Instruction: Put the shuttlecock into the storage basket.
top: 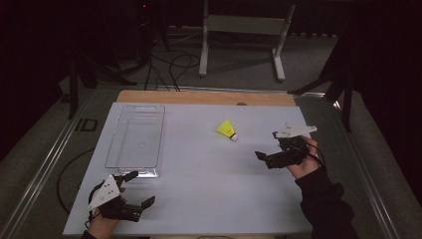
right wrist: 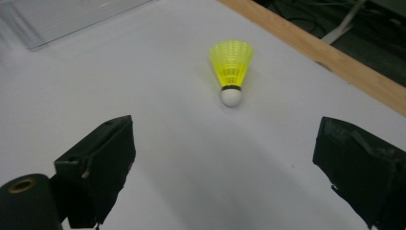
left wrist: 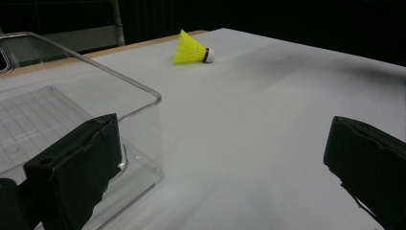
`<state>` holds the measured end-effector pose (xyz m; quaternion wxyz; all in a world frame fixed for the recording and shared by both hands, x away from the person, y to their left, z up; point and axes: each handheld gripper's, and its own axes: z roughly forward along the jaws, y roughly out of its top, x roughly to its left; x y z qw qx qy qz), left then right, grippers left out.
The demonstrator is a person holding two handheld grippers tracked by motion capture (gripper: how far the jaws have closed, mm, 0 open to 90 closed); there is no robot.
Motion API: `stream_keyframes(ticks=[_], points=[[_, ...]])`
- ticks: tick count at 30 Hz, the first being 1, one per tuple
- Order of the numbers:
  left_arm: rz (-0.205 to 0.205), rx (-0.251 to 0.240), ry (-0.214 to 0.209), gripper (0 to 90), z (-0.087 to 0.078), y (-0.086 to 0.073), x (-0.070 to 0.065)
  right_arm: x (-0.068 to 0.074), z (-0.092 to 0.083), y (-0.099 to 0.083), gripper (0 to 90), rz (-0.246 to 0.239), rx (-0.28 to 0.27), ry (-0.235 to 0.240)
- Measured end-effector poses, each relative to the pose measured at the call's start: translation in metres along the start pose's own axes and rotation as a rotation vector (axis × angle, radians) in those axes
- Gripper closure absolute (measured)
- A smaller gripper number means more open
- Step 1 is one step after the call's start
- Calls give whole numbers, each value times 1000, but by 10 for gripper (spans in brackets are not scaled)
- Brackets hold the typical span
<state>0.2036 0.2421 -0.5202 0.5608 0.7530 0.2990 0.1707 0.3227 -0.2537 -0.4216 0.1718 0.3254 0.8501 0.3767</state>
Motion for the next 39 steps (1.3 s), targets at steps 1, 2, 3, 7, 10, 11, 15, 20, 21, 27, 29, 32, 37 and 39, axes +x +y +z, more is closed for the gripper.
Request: stream_keyframes(ticks=[1, 2, 3, 7, 10, 11, 15, 20, 21, 27, 29, 32, 37, 39], points=[[1, 1, 1, 2, 0, 0, 0, -1, 3, 3, 75, 3, 2, 11], [1, 1, 0, 2, 0, 0, 0, -1, 3, 3, 75, 3, 2, 11], [1, 0, -1, 1, 0, 0, 0, -2, 4, 4, 75, 1, 4, 12], [2, 0, -1, 2, 0, 0, 0, -5, 12, 8, 75, 3, 21, 24], [2, 0, -1, 2, 0, 0, 0, -6, 16, 11, 76, 3, 37, 26], [2, 0, -1, 2, 0, 0, 0, -6, 18, 11, 76, 2, 40, 30], [3, 2, -2, 1, 0, 0, 0, -9, 25, 13, 76, -5, 65, 44], [2, 1, -3, 2, 0, 0, 0, -11, 33, 14, 76, -8, 86, 47], [2, 1, -3, 2, 0, 0, 0, -12, 35, 14, 76, -11, 92, 57], [2, 1, -5, 2, 0, 0, 0, -14, 46, 16, 76, -7, 139, 67], [2, 1, -5, 1, 0, 0, 0, -15, 51, 17, 76, -10, 151, 70], [3, 2, -6, 2, 0, 0, 0, -17, 58, 19, 76, -8, 172, 71], [2, -1, -6, 1, 0, 0, 0, -20, 70, 23, 76, 0, 217, 71], [1, 0, -8, 2, 0, 0, 0, -20, 75, 24, 76, 4, 233, 70]])
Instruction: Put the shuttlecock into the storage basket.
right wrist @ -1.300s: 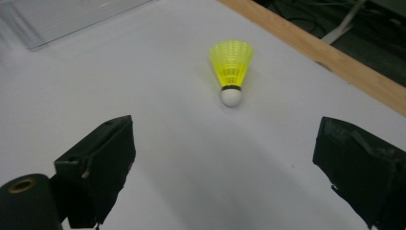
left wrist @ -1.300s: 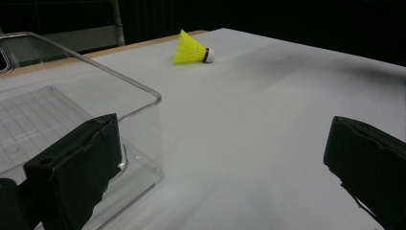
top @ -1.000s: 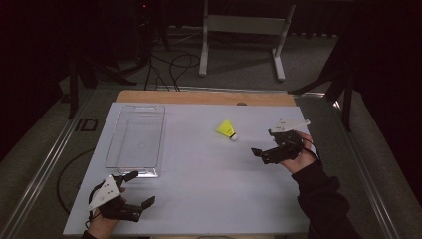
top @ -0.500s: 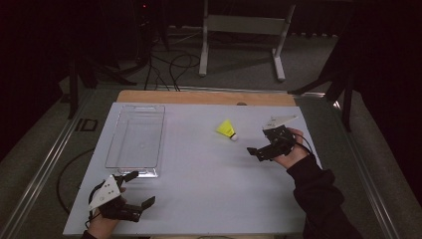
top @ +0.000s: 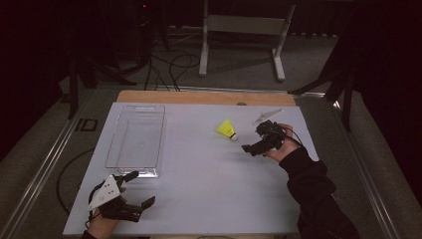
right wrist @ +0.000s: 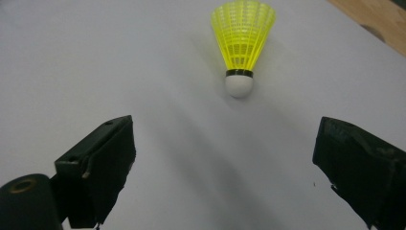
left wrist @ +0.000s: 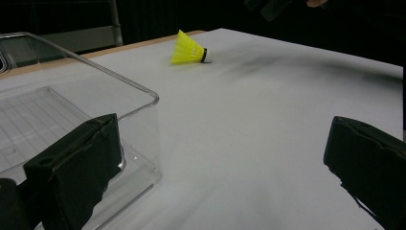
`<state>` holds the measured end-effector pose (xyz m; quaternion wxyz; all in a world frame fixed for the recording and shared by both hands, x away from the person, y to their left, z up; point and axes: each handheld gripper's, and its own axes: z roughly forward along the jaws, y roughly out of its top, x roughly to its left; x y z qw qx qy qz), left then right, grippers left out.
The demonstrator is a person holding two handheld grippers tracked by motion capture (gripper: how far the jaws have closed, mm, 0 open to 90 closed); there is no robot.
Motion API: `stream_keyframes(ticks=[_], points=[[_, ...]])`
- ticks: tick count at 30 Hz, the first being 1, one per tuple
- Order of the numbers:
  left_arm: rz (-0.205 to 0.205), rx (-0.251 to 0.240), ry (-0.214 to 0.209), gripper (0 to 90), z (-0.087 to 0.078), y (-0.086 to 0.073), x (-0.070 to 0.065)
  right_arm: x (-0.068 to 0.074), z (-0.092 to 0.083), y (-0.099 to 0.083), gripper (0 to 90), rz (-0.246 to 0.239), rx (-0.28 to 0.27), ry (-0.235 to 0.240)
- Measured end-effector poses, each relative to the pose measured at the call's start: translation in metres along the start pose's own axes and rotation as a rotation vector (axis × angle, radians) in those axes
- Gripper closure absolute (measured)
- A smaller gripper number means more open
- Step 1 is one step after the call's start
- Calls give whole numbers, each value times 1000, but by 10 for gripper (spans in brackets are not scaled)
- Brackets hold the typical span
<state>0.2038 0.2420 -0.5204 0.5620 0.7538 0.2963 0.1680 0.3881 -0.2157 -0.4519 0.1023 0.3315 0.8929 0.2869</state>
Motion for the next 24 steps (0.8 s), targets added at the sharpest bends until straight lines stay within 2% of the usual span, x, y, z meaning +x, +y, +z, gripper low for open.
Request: stream_keyframes(ticks=[5, 9, 11, 12, 14, 24], points=[[-2, -2, -2, 2, 0, 0, 0, -3, 10, 5, 77, 5, 39, 8], [-4, -2, -3, 1, 0, 0, 0, -3, 18, 10, 91, -10, 85, 10], [-2, -2, -5, 1, 0, 0, 0, -3, 22, 13, 91, -15, 92, 20], [-2, -2, -5, 2, 0, 0, 0, -3, 25, 14, 91, -17, 97, 10], [-3, -3, -6, 1, 0, 0, 0, -3, 29, 16, 91, -20, 120, 23], [-3, -4, -9, 2, 0, 0, 0, -6, 47, 24, 111, -13, 200, 31]])
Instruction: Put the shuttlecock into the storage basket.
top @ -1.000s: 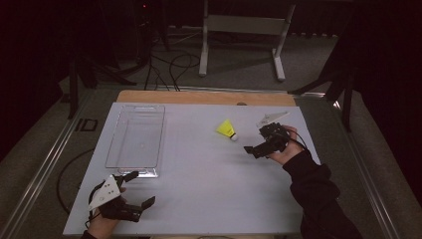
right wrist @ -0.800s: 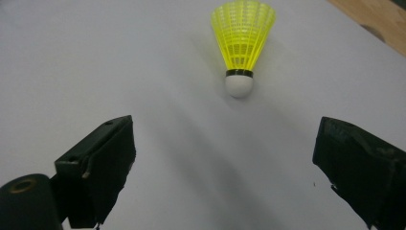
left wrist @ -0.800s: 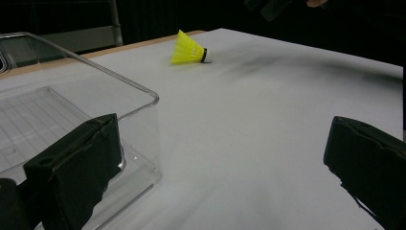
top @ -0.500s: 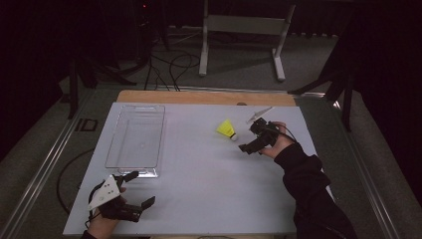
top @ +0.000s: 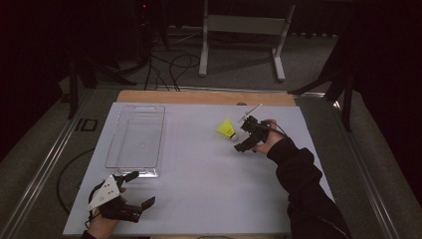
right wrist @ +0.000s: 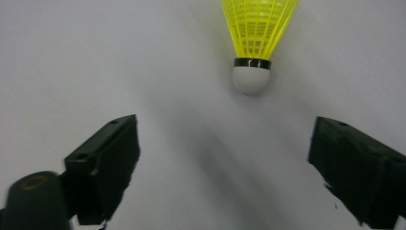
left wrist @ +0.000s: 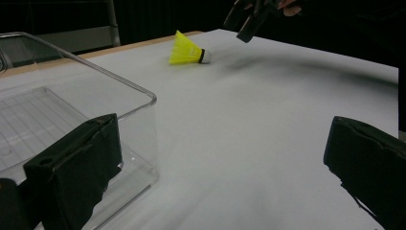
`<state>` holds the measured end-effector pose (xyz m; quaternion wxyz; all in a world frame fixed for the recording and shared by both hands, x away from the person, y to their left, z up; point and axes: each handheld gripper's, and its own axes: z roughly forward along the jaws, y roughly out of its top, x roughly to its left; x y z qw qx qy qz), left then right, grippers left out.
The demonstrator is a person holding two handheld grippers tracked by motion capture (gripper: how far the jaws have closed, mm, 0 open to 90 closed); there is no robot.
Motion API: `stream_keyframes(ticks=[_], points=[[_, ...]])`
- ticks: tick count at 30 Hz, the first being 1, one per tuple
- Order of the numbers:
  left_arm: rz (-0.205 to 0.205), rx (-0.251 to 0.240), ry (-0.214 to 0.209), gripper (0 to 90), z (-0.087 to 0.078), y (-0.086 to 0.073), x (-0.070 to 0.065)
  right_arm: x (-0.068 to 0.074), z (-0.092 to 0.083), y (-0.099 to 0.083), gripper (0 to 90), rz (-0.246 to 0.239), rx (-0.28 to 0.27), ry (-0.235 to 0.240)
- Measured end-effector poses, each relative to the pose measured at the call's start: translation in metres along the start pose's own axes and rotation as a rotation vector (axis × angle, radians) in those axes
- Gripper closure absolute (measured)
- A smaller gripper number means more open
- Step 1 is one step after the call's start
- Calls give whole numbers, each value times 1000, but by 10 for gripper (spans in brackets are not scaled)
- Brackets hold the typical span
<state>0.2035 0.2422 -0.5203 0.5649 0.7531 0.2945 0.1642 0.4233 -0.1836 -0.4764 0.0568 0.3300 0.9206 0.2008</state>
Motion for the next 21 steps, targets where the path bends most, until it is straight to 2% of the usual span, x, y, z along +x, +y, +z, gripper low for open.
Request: stream_keyframes(ticks=[7, 12, 13, 18, 19, 20, 21], points=[[1, 0, 1, 2, 0, 0, 0, -2, 8, 10, 147, -11, 54, -9], [1, -3, -1, 1, 0, 0, 0, -4, 14, 17, 175, 4, 102, -8], [1, -3, -1, 1, 0, 0, 0, -4, 16, 19, 208, 6, 107, -9], [-1, -1, -5, 1, 0, 0, 0, -6, 19, 25, 243, 27, 127, -9], [-1, -1, -5, 1, 0, 0, 0, -7, 21, 27, 269, 27, 138, 3], [-1, -3, -6, 2, 0, 0, 0, -7, 22, 27, 280, 29, 144, 3], [-1, -3, -6, 2, 0, 0, 0, -7, 23, 29, 331, 33, 149, -7]])
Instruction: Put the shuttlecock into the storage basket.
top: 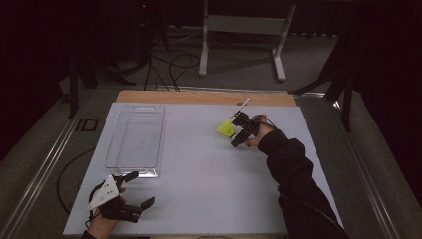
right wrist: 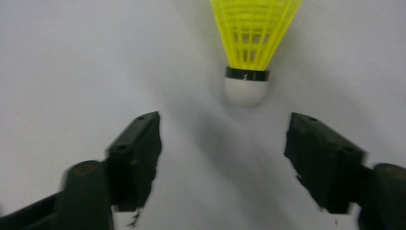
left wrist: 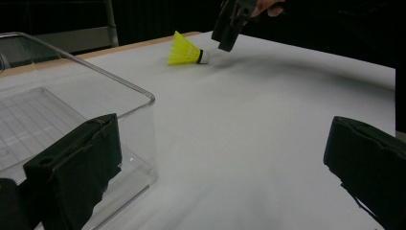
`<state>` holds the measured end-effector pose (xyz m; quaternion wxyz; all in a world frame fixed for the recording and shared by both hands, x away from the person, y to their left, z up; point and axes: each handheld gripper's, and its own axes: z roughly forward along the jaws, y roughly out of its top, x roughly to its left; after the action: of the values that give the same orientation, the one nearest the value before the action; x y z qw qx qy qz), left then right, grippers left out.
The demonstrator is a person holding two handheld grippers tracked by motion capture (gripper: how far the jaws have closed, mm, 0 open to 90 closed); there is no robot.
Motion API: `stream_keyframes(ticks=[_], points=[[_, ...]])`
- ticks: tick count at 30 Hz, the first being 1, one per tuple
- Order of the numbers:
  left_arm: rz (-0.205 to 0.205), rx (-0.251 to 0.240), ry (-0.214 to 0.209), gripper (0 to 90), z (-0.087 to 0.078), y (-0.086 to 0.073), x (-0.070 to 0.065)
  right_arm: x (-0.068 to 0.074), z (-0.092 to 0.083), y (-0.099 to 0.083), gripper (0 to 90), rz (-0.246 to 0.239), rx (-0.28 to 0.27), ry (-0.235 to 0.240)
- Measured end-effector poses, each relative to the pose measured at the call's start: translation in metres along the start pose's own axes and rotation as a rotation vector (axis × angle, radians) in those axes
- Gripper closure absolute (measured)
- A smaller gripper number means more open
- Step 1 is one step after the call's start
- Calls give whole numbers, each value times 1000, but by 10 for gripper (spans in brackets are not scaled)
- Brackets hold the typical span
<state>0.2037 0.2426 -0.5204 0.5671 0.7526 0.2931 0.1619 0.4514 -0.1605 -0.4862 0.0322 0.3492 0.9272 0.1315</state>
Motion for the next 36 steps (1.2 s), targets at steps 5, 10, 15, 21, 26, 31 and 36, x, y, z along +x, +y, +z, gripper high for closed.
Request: stream_keyframes(ticks=[5, 10, 15, 21, 26, 31, 36], points=[[-1, -2, -2, 2, 0, 0, 0, -2, 4, 6, 392, 25, 20, -5], [0, -1, -1, 2, 0, 0, 0, -6, 11, 9, 447, 35, 47, -15], [-1, -1, -2, 1, 0, 0, 0, -8, 17, 11, 465, 39, 54, -32], [-2, -1, -4, 1, 0, 0, 0, -8, 24, 16, 500, 42, 69, -29], [-2, 0, -5, 2, 0, 0, 0, -9, 30, 20, 538, 44, 87, -41], [-3, 2, -7, 1, 0, 0, 0, -10, 34, 22, 586, 47, 90, -32], [-3, 1, -8, 1, 0, 0, 0, -11, 39, 23, 641, 46, 102, -24]])
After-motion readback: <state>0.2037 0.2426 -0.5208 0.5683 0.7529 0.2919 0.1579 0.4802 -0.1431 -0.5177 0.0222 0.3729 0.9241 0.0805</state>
